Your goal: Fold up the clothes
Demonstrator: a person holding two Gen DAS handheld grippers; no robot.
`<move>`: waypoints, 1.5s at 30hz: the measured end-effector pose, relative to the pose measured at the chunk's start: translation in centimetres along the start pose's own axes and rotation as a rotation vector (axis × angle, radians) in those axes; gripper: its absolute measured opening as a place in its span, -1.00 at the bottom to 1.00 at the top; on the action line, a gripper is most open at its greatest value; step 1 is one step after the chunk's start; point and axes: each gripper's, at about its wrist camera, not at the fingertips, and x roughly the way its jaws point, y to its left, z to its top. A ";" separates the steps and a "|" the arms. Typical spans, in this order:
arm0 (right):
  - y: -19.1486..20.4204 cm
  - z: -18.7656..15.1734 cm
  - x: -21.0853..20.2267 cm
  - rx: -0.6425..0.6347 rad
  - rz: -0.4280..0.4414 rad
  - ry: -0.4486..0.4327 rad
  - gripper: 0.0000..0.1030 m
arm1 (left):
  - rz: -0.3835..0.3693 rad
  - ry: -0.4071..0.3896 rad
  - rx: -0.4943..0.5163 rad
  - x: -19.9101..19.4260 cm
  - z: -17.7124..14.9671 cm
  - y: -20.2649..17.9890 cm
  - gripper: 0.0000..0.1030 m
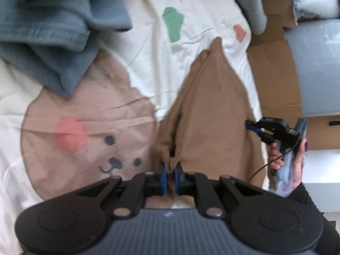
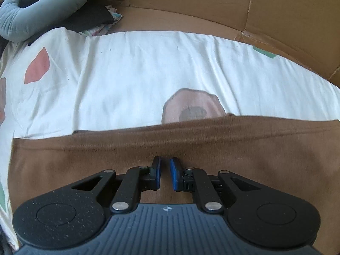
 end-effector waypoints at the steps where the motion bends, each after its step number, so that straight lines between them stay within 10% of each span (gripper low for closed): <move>1: 0.0 0.2 -0.2 -0.009 0.006 0.003 -0.59 | -0.007 -0.003 0.005 -0.2 0.1 -0.4 -0.85; 5: -0.2 0.7 -1.7 -0.051 0.008 -0.002 -0.12 | -0.012 -0.007 0.064 -0.5 0.6 -2.2 -0.85; 28: 5.3 -10.5 -19.2 -0.531 0.284 -0.091 -0.11 | -0.110 0.006 0.218 -0.1 1.3 -11.6 -0.85; 45: 11.2 -18.4 -20.7 -0.744 0.372 -0.146 -0.04 | -0.156 0.020 0.214 -0.5 1.5 -13.6 -0.85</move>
